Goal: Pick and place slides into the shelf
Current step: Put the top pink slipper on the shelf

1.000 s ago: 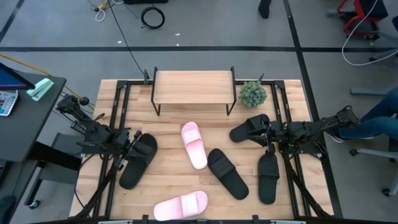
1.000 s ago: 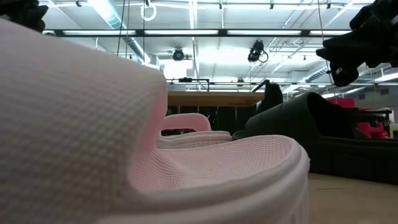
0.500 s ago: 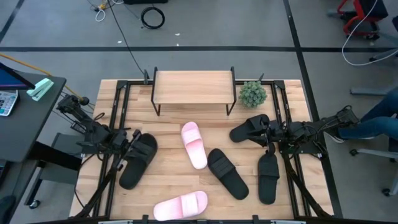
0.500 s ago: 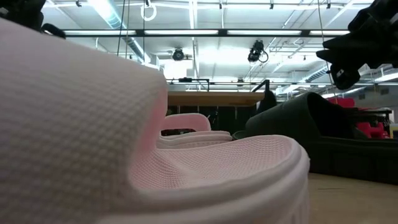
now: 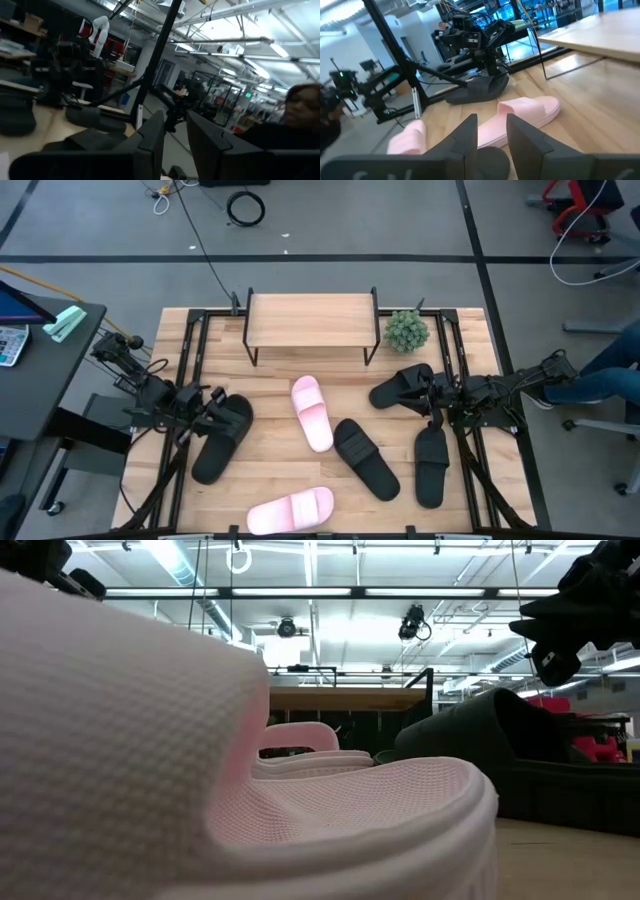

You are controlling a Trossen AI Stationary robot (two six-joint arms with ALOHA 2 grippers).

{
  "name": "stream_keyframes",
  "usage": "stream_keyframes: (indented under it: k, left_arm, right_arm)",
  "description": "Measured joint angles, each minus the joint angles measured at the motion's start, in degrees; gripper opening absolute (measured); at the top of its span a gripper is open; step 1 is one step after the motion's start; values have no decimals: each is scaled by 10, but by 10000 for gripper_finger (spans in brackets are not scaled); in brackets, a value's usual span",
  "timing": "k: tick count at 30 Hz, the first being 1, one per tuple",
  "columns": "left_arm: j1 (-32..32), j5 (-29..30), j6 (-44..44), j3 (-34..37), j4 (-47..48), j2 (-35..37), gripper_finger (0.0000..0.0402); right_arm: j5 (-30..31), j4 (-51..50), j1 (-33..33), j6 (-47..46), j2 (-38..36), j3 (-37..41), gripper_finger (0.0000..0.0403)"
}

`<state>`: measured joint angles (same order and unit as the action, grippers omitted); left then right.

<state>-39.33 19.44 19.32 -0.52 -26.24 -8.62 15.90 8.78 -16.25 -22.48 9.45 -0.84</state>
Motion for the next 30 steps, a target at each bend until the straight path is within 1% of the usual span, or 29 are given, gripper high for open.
stream_keyframes:
  k: [5,7,10,11,13,18,20,24,27,30]
  left_arm:
    - [0,0,26,0,-8,0,88]
    - [0,0,21,0,-8,0,85]
    - [4,11,-8,0,-16,0,81]
    - [5,16,-25,0,-14,0,80]
    - [11,43,-73,0,-13,0,78]
    - [30,163,-210,0,-12,0,80]
    - [38,181,-248,0,-10,0,79]
    - [60,184,-344,0,-19,0,74]
    - [70,185,-342,0,-23,0,71]
    - [73,185,-307,0,-22,0,71]
  right_arm:
    - [0,-1,0,17,0,0,110]
    - [0,-2,0,32,0,0,110]
    - [0,-2,0,58,0,0,110]
    - [0,-2,0,60,0,0,110]
    - [0,-2,0,61,0,0,110]
    - [5,-2,0,67,1,0,110]
    - [17,-2,0,82,1,0,110]
    - [43,-2,0,104,1,0,110]
    - [57,-2,0,112,1,0,110]
    - [78,-2,0,109,1,0,110]
